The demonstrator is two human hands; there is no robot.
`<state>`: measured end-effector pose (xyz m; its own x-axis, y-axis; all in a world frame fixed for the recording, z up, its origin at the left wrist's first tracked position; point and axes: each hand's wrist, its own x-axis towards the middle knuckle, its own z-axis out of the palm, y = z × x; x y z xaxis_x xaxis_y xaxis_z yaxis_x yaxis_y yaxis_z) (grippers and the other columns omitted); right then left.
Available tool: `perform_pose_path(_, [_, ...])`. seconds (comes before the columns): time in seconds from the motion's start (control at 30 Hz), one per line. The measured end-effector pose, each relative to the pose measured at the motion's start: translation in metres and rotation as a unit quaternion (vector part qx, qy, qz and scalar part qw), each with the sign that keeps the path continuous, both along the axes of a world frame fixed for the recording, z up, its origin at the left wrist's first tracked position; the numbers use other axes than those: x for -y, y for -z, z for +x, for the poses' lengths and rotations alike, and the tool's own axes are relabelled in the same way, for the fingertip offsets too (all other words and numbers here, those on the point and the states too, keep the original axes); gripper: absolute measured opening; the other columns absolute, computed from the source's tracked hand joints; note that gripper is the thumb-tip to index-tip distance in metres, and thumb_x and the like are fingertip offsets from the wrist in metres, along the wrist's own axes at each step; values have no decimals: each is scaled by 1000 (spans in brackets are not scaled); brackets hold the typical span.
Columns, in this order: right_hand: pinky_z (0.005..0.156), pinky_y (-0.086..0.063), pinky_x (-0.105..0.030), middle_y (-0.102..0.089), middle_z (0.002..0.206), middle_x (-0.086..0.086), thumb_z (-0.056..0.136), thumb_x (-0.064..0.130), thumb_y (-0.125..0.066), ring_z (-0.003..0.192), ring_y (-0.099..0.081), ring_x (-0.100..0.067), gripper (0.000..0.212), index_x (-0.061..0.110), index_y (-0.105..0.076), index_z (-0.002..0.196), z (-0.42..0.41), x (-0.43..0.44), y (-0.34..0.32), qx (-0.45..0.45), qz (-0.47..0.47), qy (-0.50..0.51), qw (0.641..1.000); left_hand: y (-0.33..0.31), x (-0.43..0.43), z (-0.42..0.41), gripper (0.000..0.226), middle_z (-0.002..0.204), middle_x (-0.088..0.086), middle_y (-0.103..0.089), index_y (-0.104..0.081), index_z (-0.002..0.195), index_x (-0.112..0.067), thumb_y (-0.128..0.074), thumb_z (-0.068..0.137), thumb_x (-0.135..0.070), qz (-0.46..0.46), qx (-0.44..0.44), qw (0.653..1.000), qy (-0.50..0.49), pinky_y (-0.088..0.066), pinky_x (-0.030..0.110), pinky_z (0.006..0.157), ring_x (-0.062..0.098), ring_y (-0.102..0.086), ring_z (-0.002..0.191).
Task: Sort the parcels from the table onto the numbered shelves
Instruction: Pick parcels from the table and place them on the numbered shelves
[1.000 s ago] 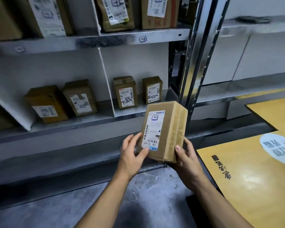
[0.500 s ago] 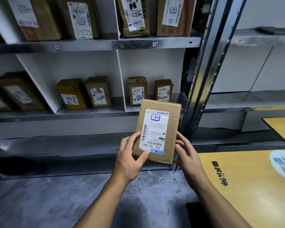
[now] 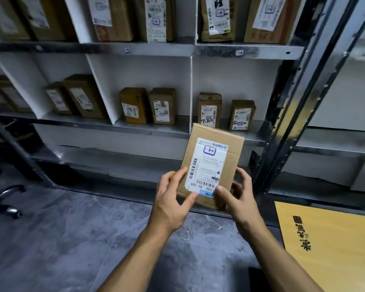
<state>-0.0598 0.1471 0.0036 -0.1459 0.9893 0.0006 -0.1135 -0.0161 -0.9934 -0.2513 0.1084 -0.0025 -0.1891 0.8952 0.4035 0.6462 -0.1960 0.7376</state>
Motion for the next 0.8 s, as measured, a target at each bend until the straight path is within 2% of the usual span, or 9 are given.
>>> perform_pose_path(0.13, [68,-57,-28,-60,125,0,85,22,-76,108,-66,-21,63,58,-41,122,-38,-4,-11,-11,4,-37,999,-9,17,-32,64,132,-17,-40,-37,139,-46,-68,84,-41,15,-10,999,-43,-33,7,99,5,-44,125])
perform_pose_path(0.23, [82,-58,-38,-56,125,7,80,30,-79,110,-62,-15,66,64,-37,117,-77,-2,-23,1,17,-75,997,-17,31,-65,65,135,-17,-37,-33,140,-48,-68,86,-39,13,-17,997,-76,-33,5,95,5,-43,126])
perform_pose_path(0.33, [78,-54,-28,-54,121,12,84,25,-77,105,-58,-5,67,57,-33,124,-123,3,-37,8,44,-112,993,-30,49,-106,65,136,-18,-36,-34,142,-45,-67,87,-40,19,-18,993,-114,-31,1,96,4,-42,126])
perform_pose_path(0.4, [81,-55,-31,-55,121,10,84,25,-77,107,-57,-4,70,59,-33,126,-156,9,-46,9,55,-133,990,-39,63,-135,65,135,-19,-37,-37,144,-39,-66,86,-40,28,-18,990,-136,-31,5,100,2,-42,126])
perform_pose_path(0.47, [84,-56,-36,-57,122,8,83,26,-78,108,-58,-6,69,66,-35,120,-192,18,-56,6,66,-145,987,-49,78,-169,66,136,-18,-37,-37,145,-37,-65,86,-41,29,-22,988,-148,-32,12,105,1,-41,126])
perform_pose_path(0.6, [75,-54,-27,-58,124,5,85,23,-77,109,-60,-7,69,56,-35,128,-265,38,-73,-14,93,-157,983,-76,111,-243,62,137,-12,-39,-38,143,-36,-59,86,-45,21,-62,983,-169,-34,23,108,4,-41,126])
perform_pose_path(0.73, [93,-56,-47,-56,128,8,83,28,-80,117,-59,-15,70,68,-35,120,-337,59,-87,-21,112,-159,981,-105,151,-321,56,132,-8,-46,-48,139,-25,-52,87,-45,14,-120,969,-218,-29,21,105,8,-40,124])
perform_pose_path(0.8, [96,-55,-51,-56,128,7,83,29,-80,118,-58,-16,72,62,-35,128,-371,68,-90,-24,122,-164,979,-116,174,-357,56,130,-4,-50,-52,137,-21,-49,87,-47,7,-153,961,-230,-27,21,104,12,-41,123])
